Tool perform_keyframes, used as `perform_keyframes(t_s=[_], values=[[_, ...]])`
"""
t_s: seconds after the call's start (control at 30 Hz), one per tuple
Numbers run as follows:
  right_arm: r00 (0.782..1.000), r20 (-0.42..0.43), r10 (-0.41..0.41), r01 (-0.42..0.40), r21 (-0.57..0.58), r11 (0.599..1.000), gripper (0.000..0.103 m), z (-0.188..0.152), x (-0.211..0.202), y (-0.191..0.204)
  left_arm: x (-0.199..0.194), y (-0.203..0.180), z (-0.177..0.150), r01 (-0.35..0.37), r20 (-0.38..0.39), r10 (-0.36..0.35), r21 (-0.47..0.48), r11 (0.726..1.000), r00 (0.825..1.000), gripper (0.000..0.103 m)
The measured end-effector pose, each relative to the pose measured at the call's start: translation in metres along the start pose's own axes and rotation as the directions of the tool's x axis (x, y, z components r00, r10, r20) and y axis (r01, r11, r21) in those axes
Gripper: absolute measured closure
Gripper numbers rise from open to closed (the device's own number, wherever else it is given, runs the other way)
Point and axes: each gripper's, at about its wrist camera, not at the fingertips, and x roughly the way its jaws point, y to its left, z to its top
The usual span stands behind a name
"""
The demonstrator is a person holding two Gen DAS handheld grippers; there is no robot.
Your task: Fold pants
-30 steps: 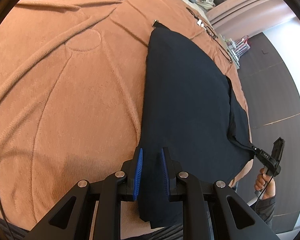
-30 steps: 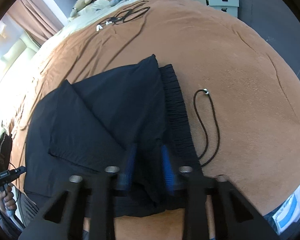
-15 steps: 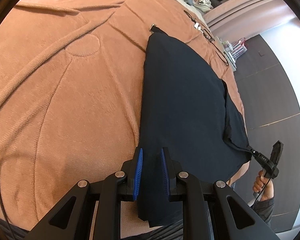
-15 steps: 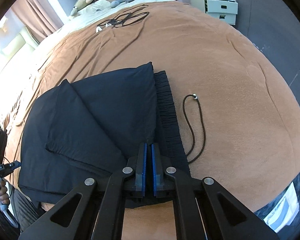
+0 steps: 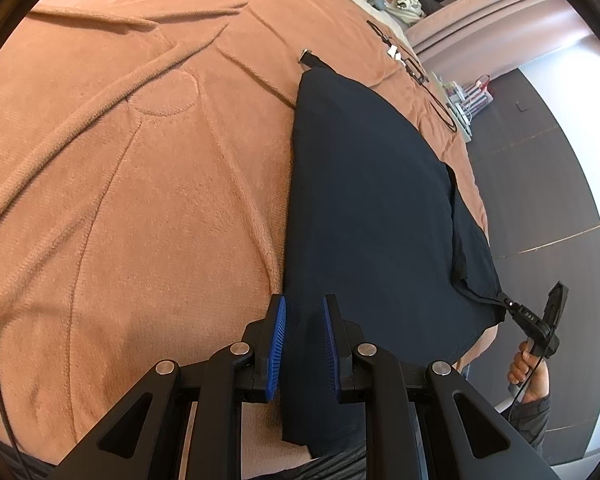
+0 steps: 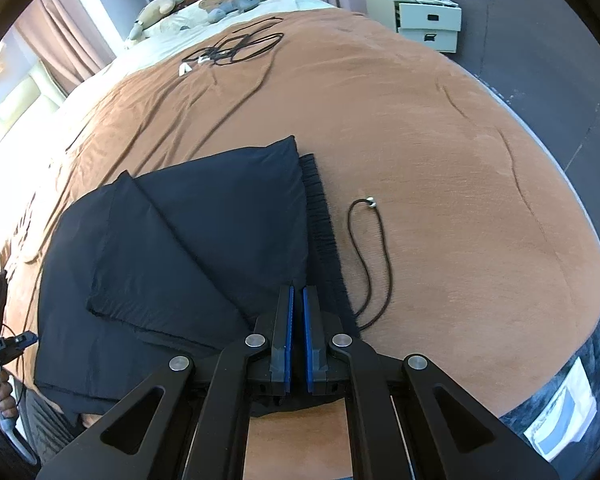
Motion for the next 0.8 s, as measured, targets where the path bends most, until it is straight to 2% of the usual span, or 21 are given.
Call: perform_keyframes(t_s=[0.1, 0.23, 0.33, 0.4, 0.43, 0.47, 0.53, 0.6, 0.8], values=[[1.0, -0.012, -0.018, 0.018, -0.003, 1.0, 0.102, 0.0, 0.008, -0.002, 0.003, 0.0, -0.002, -0.003, -0.012, 0.003, 0.004, 1.0, 1.0, 0.084], [0.996, -0.006, -0.086, 0.086, -0.01, 0.996, 0.101, 0.001, 0.012, 0.002, 0.006, -0.002, -0.003, -0.006, -0.022, 0.006, 0.009, 1.0, 1.0, 0.084], [0.995, 0.019, -0.095, 0.095, -0.006, 0.995, 0.098, 0.004, 0.004, 0.009, 0.007, -0.002, -0.002, -0.004, -0.023, 0.005, 0.012, 1.0, 1.0, 0.084], [0.996, 0.056, -0.074, 0.076, -0.043, 0.996, 0.096, 0.004, -0.007, 0.022, 0.007, -0.003, -0.002, -0.004, -0.023, 0.004, 0.012, 1.0, 1.0, 0.084], [0.996, 0.067, -0.061, 0.065, -0.065, 0.996, 0.086, 0.004, -0.01, 0.028, 0.008, -0.003, -0.002, -0.003, -0.024, 0.003, 0.01, 1.0, 1.0, 0.084], [0.996, 0.078, -0.052, 0.059, -0.094, 0.994, 0.069, 0.003, -0.014, 0.037, 0.008, -0.003, -0.002, -0.002, -0.024, 0.002, 0.009, 1.0, 1.0, 0.084], [0.993, 0.115, -0.037, 0.055, -0.161, 0.985, 0.047, 0.0, -0.021, 0.057, 0.009, -0.004, -0.002, 0.0, -0.024, 0.0, 0.01, 1.0, 1.0, 0.084], [0.992, 0.126, -0.021, 0.048, -0.215, 0.975, 0.046, -0.004, -0.023, 0.074, 0.009, -0.004, -0.003, -0.001, -0.025, 0.001, 0.01, 1.0, 1.0, 0.084], [0.996, 0.086, 0.035, -0.002, -0.361, 0.933, 0.046, -0.022, -0.013, 0.125, 0.01, -0.005, -0.004, -0.001, -0.021, 0.001, 0.009, 1.0, 1.0, 0.084]])
